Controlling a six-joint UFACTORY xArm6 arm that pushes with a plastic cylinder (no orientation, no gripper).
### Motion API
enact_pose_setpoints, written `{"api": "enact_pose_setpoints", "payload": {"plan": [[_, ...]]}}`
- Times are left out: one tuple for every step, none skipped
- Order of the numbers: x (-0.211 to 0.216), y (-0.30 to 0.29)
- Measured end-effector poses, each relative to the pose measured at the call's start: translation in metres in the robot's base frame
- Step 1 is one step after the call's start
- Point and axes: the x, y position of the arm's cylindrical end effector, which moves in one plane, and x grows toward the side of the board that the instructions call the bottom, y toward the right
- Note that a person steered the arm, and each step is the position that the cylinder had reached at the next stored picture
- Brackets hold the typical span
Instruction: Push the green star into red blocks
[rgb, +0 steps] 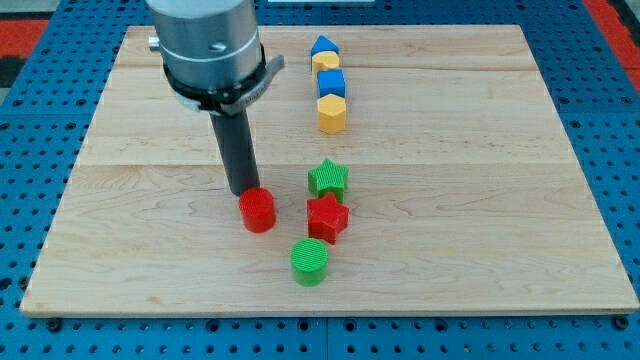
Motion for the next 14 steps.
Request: {"api": "enact_pose_setpoints", "payload": {"plan": [[0.020,0.008],[0.022,0.009],[-0.007,0.009],[-0.079,0.014],[-0.090,0.069],[-0.087,0.081],[-0.086,0.092],[-0.065,0.109],[-0.052,0.114],[-0.052,0.114],[-0.045,0.114],[-0.042,0.114],[-0.042,0.114],[-0.043,0.099]]}}
